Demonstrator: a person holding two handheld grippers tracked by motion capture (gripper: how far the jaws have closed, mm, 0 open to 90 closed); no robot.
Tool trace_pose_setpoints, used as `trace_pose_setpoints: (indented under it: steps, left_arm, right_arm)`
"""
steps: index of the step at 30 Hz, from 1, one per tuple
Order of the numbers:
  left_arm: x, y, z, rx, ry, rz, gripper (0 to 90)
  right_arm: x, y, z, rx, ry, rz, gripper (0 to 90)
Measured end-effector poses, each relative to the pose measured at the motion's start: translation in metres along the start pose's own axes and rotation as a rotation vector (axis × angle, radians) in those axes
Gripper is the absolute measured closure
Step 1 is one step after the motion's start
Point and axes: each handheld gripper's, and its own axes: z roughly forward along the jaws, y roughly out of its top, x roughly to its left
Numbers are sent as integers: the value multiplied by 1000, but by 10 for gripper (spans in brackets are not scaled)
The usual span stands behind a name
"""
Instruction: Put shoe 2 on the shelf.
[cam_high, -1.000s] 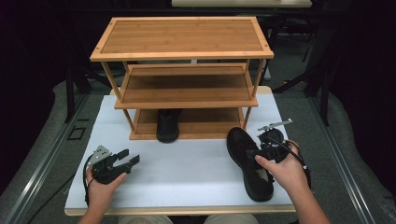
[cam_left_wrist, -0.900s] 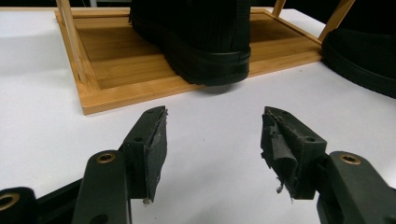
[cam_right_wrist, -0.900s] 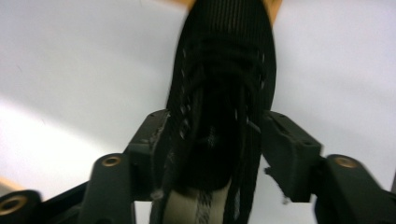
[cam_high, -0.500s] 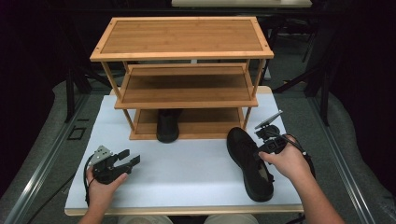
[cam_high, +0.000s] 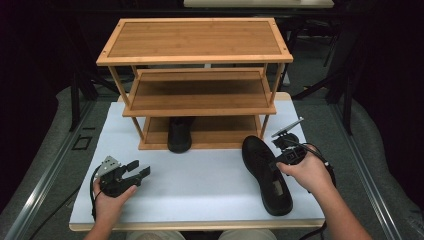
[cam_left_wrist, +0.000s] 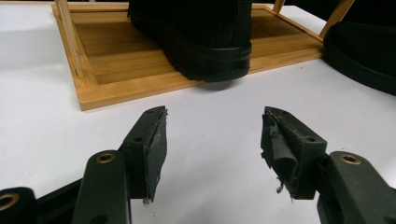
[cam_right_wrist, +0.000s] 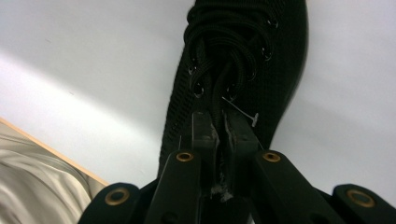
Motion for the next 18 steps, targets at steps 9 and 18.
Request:
trace_pose_setpoints:
  steps: [9, 18]
  left_arm:
    - [0, 0, 0, -3, -1, 1, 412]
    - [2, 1, -1, -3, -3, -6, 412]
  right_arm:
    - [20, 23, -6, -104, 129, 5, 845]
    - [43, 67, 22, -166, 213, 28, 845]
